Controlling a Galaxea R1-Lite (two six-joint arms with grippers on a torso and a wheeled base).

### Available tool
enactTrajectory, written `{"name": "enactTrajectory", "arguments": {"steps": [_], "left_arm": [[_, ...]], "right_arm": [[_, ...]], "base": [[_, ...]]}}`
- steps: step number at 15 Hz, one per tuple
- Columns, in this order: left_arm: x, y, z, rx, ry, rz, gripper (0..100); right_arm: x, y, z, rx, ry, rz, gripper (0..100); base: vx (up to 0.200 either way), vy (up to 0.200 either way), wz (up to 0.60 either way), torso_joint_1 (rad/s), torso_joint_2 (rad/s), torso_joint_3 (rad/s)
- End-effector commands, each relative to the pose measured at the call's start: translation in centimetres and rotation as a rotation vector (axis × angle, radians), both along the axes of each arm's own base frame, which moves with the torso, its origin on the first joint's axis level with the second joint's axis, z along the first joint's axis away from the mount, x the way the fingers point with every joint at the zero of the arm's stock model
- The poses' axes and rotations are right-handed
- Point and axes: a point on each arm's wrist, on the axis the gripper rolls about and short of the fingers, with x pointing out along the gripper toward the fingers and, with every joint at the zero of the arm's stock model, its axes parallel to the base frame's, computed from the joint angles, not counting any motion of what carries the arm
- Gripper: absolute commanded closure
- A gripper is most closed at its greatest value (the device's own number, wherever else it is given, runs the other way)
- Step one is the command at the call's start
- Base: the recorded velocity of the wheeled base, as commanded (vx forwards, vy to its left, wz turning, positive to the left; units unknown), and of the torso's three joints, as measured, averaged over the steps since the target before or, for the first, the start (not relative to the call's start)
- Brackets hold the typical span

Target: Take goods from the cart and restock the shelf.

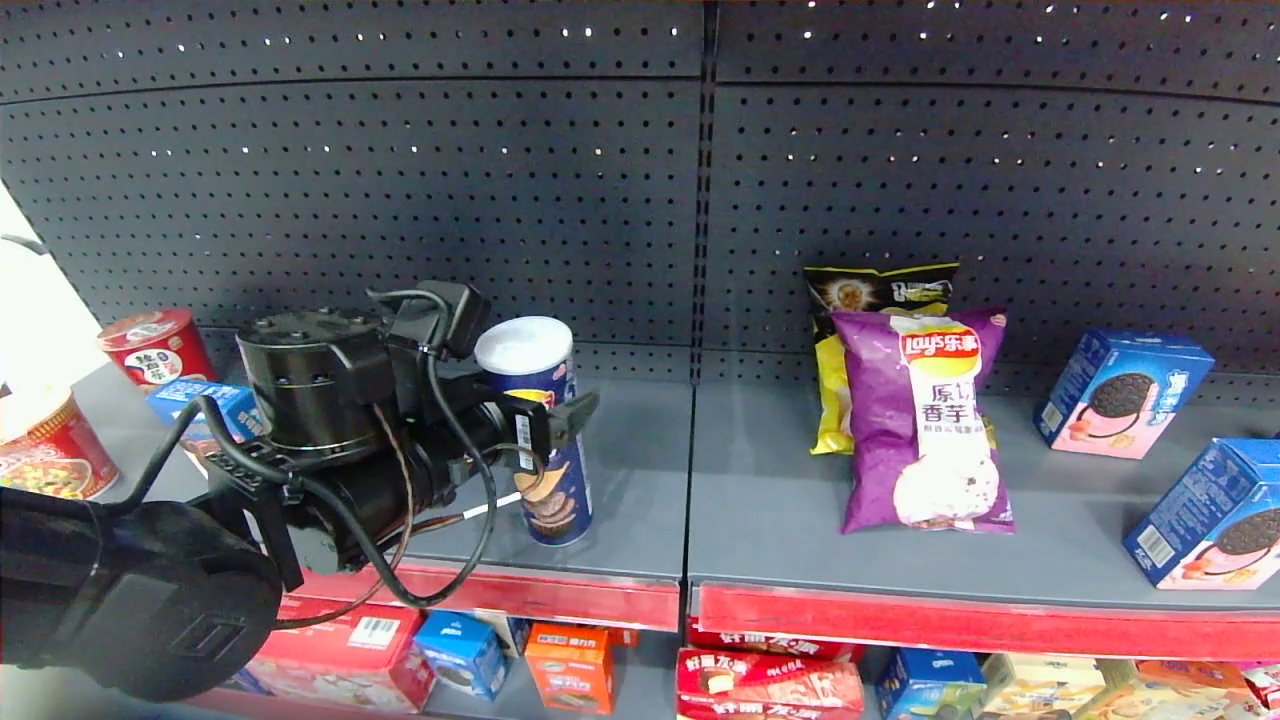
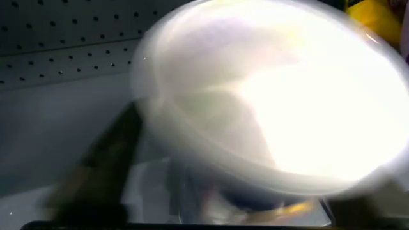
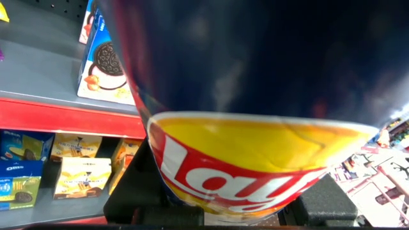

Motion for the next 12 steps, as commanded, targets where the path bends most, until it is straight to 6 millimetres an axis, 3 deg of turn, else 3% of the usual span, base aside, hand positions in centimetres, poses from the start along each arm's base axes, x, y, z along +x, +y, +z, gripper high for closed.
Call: {"name": "enactTrajectory", "arguments": {"steps": [1,5,12], "left_arm": [[0.0,0.0,0.0,-0.001,-0.002,0.001,0],[-0.4,0.1,-0.2,0.006,0.009,-0.003,0],[-5.1,2.5,-0.1,0.015,0.020,-0.005,0]], "right_arm": [[0.0,0.0,0.0,0.000,0.000,0.000,100],[0.0,0.0,-0.1,-0.001,0.002,0.001,100],[0.0,0.0,0.0,0.001,-0.001,0.005,100]], "base": [[0.000,0.000,0.00,0.000,0.00,0.000],[0.000,0.000,0.00,0.000,0.00,0.000],[0.000,0.000,0.00,0.000,0.00,0.000]]}}
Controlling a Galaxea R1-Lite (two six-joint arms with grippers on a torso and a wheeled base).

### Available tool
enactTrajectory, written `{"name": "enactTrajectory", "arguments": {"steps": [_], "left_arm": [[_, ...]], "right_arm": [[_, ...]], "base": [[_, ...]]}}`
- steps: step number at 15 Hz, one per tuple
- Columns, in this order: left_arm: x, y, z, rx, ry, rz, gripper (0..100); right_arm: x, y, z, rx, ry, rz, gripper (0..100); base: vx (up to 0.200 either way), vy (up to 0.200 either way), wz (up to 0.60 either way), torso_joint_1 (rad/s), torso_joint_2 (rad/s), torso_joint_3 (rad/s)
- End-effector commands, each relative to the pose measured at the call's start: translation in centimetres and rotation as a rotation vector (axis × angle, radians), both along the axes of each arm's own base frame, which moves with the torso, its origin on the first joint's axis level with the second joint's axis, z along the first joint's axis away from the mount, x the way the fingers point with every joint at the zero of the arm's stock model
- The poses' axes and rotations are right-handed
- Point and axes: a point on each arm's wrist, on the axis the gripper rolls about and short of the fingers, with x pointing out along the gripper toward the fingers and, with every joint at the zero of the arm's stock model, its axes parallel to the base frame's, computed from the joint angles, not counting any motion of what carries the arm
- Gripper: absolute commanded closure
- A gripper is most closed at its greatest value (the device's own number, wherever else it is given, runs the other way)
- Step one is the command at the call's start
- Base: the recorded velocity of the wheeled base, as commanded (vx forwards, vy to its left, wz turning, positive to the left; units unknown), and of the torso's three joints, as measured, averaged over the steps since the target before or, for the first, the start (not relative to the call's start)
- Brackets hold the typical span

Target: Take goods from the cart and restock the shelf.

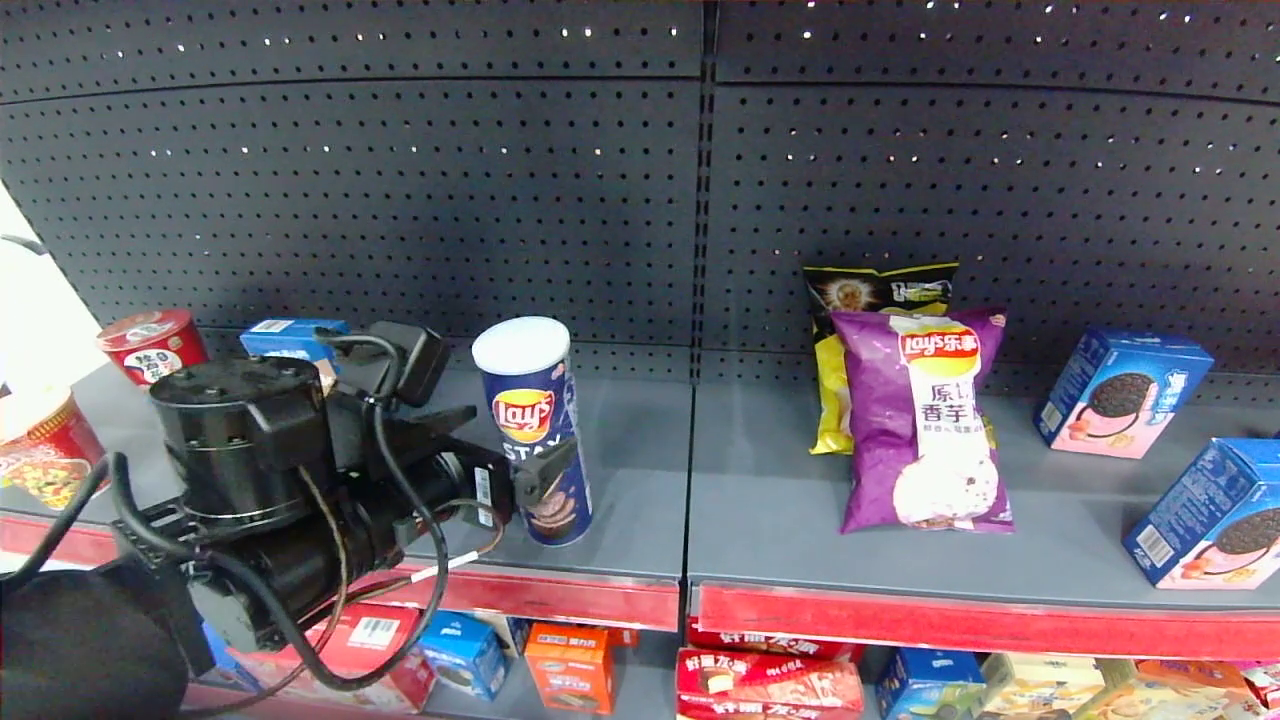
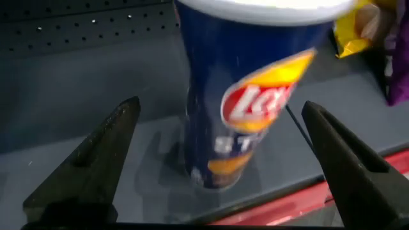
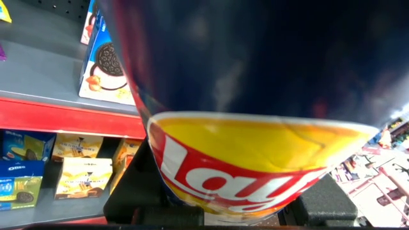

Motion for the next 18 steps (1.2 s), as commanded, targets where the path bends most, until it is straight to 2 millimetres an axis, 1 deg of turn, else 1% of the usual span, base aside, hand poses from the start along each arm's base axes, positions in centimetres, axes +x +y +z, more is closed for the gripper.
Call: {"name": "enactTrajectory", "arguments": {"steps": [1,2,3,5,6,7,9,11,14,15,17,18], "left_arm": [[-2.1,1.1,1.0,-0.017,-0.032,0.003,0],[-2.4,1.3,1.0,-0.016,-0.030,0.001,0],[-3.8,2.0,0.8,-0.017,-0.028,0.003,0],[-5.5,3.0,0.7,-0.019,-0.034,0.006,0],[-6.1,3.3,0.8,-0.022,-0.040,0.006,0],[-7.3,4.0,0.9,-0.023,-0.042,0.009,0],[-8.6,4.6,1.4,-0.028,-0.048,-0.003,0],[-9.3,4.9,1.8,-0.033,-0.056,-0.011,0],[-9.7,5.1,2.1,-0.042,-0.078,-0.010,0],[-9.9,5.2,2.1,-0.038,-0.083,-0.004,0],[-10.0,5.3,1.3,0.022,-0.084,0.008,0],[-9.7,6.0,1.4,0.045,-0.113,0.090,0]], "right_arm": [[0.0,0.0,-0.1,0.000,0.003,0.000,100],[0.0,0.0,-0.1,0.000,0.003,0.000,100],[0.0,0.0,-0.1,0.000,0.005,0.000,100],[0.0,0.0,0.0,0.000,0.002,0.000,100],[0.0,0.0,0.0,0.000,0.002,0.000,100],[0.0,0.0,0.0,0.001,0.002,-0.002,100],[0.0,0.0,0.0,0.000,0.003,0.001,100],[0.1,0.0,-0.1,-0.001,0.007,0.003,100],[0.1,0.0,-0.2,-0.001,0.009,0.003,100],[0.1,0.0,-0.3,-0.002,0.022,0.004,100],[0.0,0.0,-0.3,-0.004,0.039,0.016,100],[0.0,0.0,-0.3,-0.004,0.041,0.016,100]], "base": [[0.000,0.000,0.00,0.000,0.00,0.000],[0.000,0.000,0.00,0.000,0.00,0.000],[0.000,0.000,0.00,0.000,0.00,0.000],[0.000,0.000,0.00,0.000,0.00,0.000],[0.000,0.000,0.00,0.000,0.00,0.000],[0.000,0.000,0.00,0.000,0.00,0.000],[0.000,0.000,0.00,0.000,0.00,0.000],[0.000,0.000,0.00,0.000,0.00,0.000],[0.000,0.000,0.00,0.000,0.00,0.000],[0.000,0.000,0.00,0.000,0.00,0.000],[0.000,0.000,0.00,0.000,0.00,0.000],[0.000,0.000,0.00,0.000,0.00,0.000]]}}
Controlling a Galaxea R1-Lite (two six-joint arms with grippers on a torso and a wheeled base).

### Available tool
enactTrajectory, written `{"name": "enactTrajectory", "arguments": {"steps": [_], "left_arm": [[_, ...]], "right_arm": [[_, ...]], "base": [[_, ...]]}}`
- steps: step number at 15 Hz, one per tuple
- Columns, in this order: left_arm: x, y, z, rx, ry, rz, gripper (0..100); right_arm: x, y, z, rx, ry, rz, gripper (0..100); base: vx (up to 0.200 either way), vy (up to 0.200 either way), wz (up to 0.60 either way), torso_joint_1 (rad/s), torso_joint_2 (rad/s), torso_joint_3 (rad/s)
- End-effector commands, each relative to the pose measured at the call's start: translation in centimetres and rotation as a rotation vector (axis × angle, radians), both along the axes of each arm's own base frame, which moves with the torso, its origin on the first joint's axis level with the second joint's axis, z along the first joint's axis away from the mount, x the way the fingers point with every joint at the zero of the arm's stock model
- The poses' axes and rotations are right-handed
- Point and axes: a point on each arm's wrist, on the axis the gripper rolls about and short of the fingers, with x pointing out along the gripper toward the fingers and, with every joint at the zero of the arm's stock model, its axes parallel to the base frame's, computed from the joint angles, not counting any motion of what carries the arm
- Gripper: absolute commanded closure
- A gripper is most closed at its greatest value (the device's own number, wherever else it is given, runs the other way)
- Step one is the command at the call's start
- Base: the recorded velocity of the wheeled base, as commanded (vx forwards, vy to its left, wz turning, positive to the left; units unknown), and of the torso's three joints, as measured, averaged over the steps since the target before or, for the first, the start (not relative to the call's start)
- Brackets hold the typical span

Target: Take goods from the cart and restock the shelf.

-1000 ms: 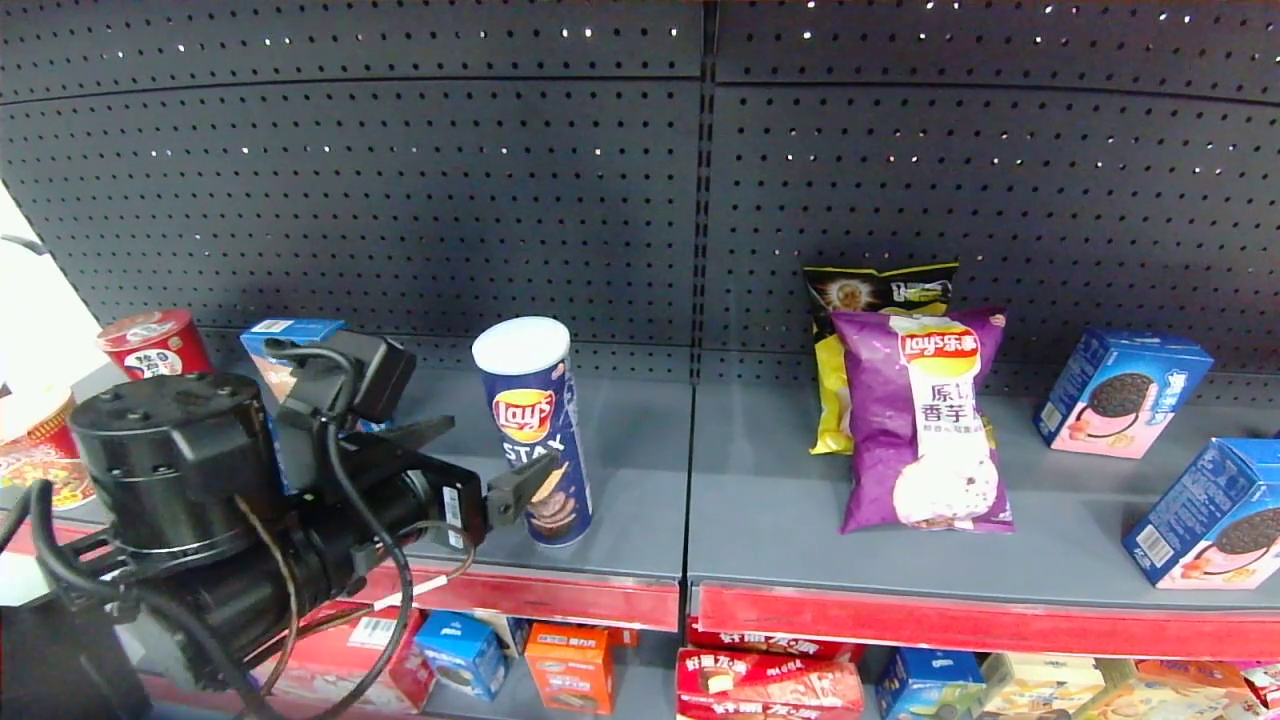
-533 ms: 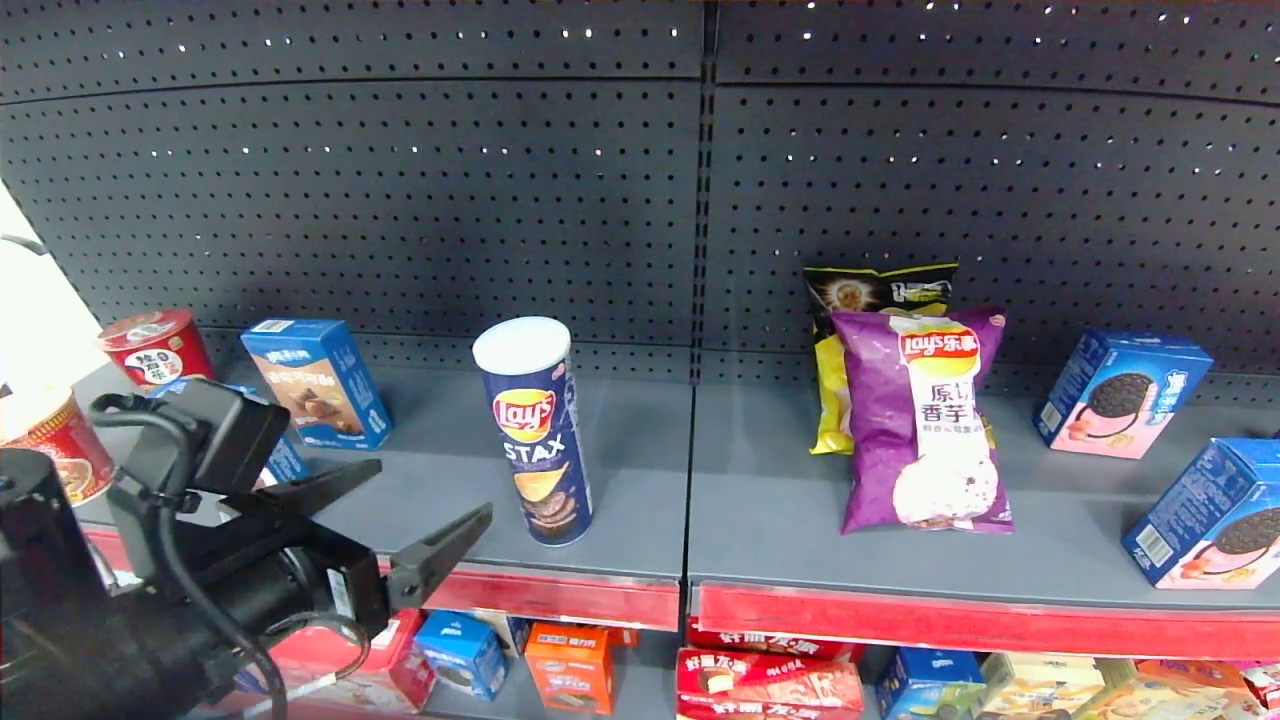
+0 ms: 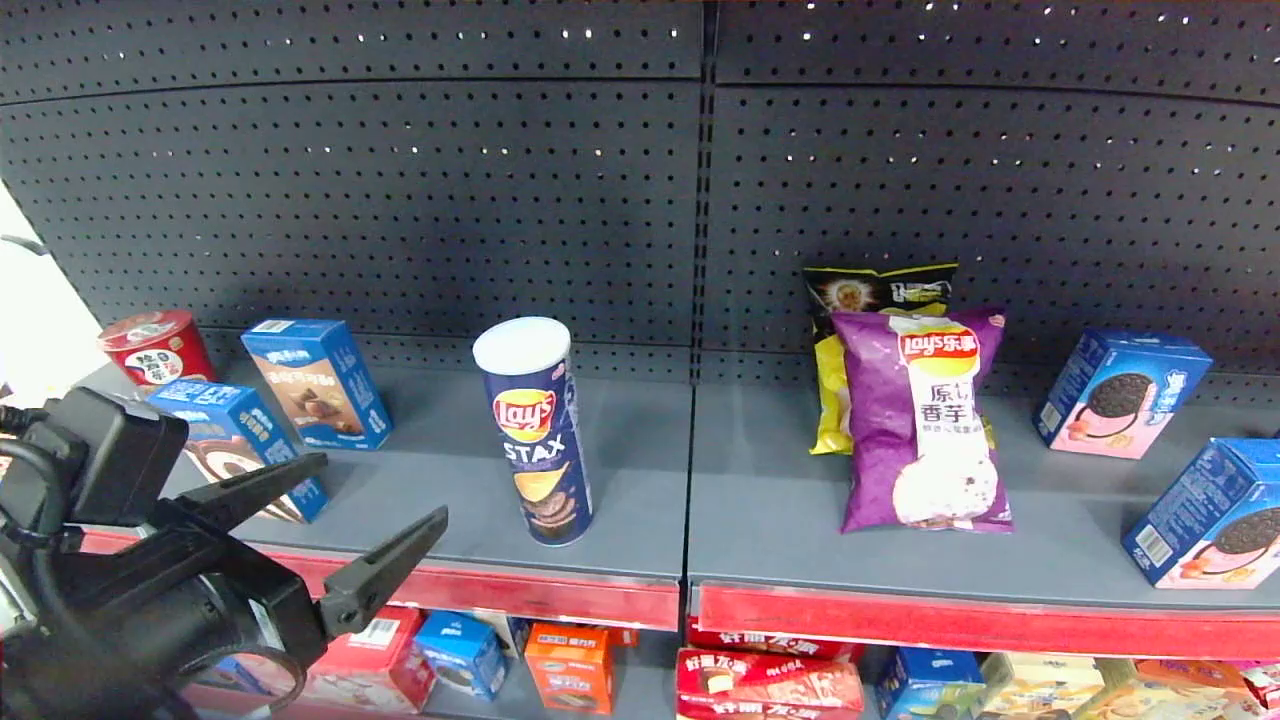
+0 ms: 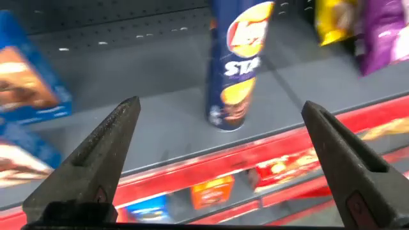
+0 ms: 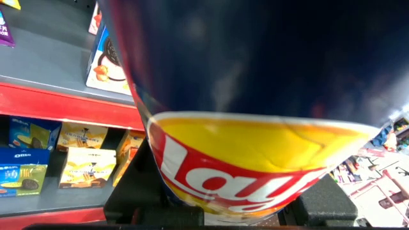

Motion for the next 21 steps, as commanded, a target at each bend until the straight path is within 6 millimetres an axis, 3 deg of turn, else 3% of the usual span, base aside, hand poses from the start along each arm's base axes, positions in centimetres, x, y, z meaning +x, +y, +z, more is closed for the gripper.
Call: {"name": "enactTrajectory", "arguments": {"steps": [1,3,7,11,15,21], "left_arm": [[0.4,1.0,0.1,0.026,-0.036,0.123,0],[1.0,0.8,1.1,0.007,-0.089,0.147,0],[0.1,1.2,-1.2,0.087,-0.048,0.151,0],[0.1,1.2,-0.6,0.065,-0.088,0.144,0],[-0.1,1.5,-0.4,0.059,-0.101,0.125,0],[-0.1,1.5,-0.5,0.073,-0.102,0.118,0]], "right_arm": [[0.0,0.0,0.0,-0.001,0.000,0.001,100],[0.1,0.0,-0.1,-0.001,0.006,0.001,100],[0.1,0.0,-0.2,-0.001,0.011,0.001,100],[0.1,0.0,-0.3,-0.001,0.012,0.001,100],[0.1,0.0,-0.2,-0.001,0.011,0.002,100],[0.1,0.0,-0.2,-0.001,0.011,0.004,100]], "base": [[0.000,0.000,0.00,0.000,0.00,0.000],[0.000,0.000,0.00,0.000,0.00,0.000],[0.000,0.000,0.00,0.000,0.00,0.000],[0.000,0.000,0.00,0.000,0.00,0.000],[0.000,0.200,0.00,-0.001,0.00,0.002],[0.000,0.000,0.00,0.000,0.00,0.000]]}}
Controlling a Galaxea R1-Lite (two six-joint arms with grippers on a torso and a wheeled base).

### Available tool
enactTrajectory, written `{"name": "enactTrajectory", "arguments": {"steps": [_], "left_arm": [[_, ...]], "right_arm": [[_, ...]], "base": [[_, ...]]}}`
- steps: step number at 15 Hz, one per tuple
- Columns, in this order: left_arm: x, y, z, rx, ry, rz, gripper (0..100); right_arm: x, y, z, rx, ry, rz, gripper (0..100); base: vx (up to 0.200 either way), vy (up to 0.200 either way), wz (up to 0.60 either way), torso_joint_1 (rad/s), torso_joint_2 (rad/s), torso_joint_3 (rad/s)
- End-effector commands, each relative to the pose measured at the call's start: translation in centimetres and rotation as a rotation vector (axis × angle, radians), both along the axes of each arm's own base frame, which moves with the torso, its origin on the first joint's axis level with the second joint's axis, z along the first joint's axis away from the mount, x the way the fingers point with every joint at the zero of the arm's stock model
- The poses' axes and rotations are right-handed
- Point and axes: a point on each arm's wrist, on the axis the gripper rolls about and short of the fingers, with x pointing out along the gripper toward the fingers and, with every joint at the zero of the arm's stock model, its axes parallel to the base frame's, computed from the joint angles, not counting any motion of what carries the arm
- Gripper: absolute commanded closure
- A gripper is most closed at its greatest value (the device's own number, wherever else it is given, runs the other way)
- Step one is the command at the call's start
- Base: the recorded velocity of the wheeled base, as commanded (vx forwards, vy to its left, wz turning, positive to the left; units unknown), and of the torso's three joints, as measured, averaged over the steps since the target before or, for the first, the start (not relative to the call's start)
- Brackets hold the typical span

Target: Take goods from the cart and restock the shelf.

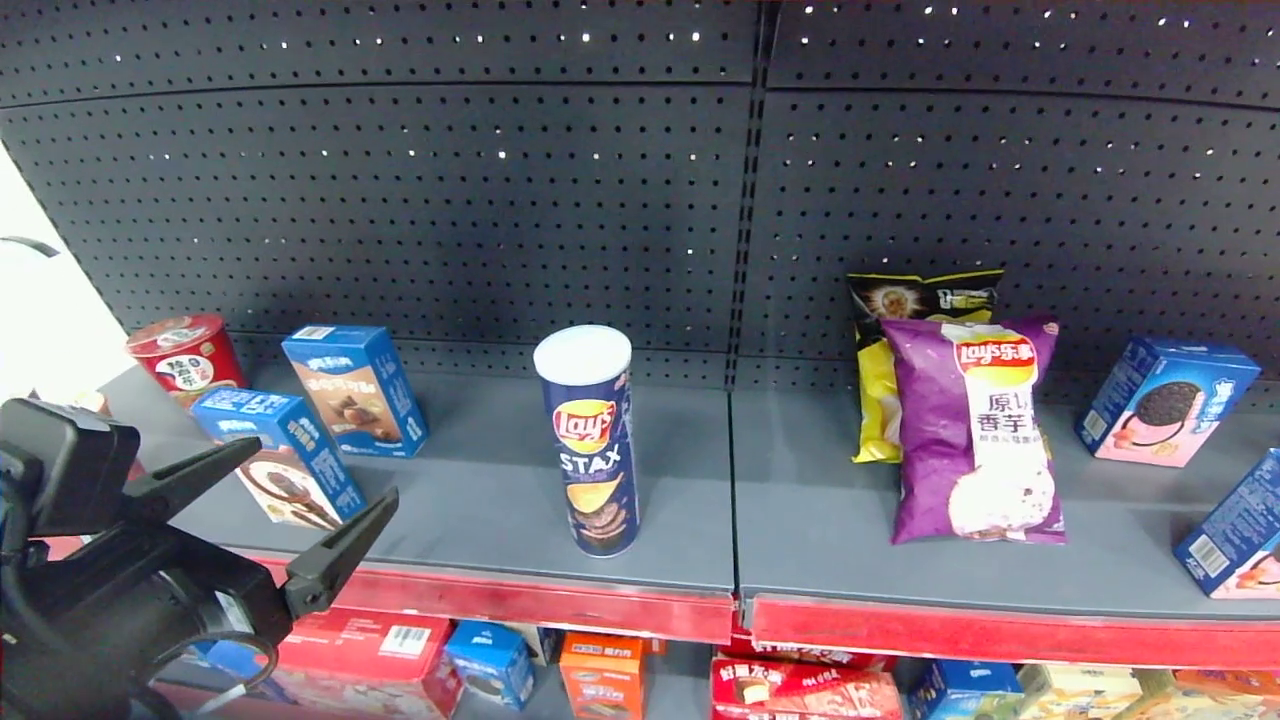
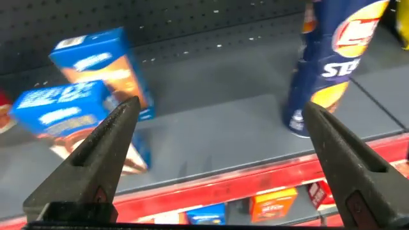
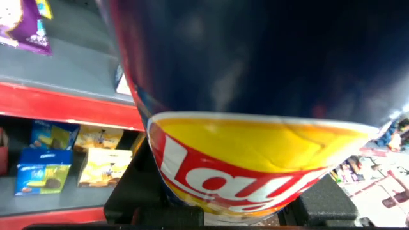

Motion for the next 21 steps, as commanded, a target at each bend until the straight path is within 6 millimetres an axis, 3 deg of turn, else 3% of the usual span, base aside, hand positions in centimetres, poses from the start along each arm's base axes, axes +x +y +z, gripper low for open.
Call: {"name": "enactTrajectory", "arguments": {"steps": [1,8,17,20,21], "left_arm": [[0.0,0.0,0.0,-0.006,-0.001,-0.005,0],[-0.2,0.1,0.2,-0.006,-0.010,-0.019,0],[-0.3,0.1,0.1,-0.002,-0.011,-0.021,0],[-0.5,0.2,-0.6,0.056,0.006,-0.019,0],[-0.8,0.2,-1.0,0.082,0.015,-0.030,0]], "right_arm": [[0.0,0.0,0.0,-0.001,0.001,0.002,100],[0.0,0.1,0.2,-0.009,0.000,0.033,100],[0.2,0.1,0.7,-0.012,0.011,0.056,100],[1.0,-0.2,4.0,-0.003,0.024,0.137,100],[1.8,-0.4,6.2,0.041,0.023,0.214,100]], "base": [[0.000,0.200,0.00,0.002,0.00,0.002],[0.000,0.200,0.00,0.003,0.00,0.000],[0.000,0.000,0.00,0.000,0.00,0.000],[0.000,0.000,0.00,0.000,0.00,0.000],[0.000,0.000,0.00,0.000,0.00,0.000]]}}
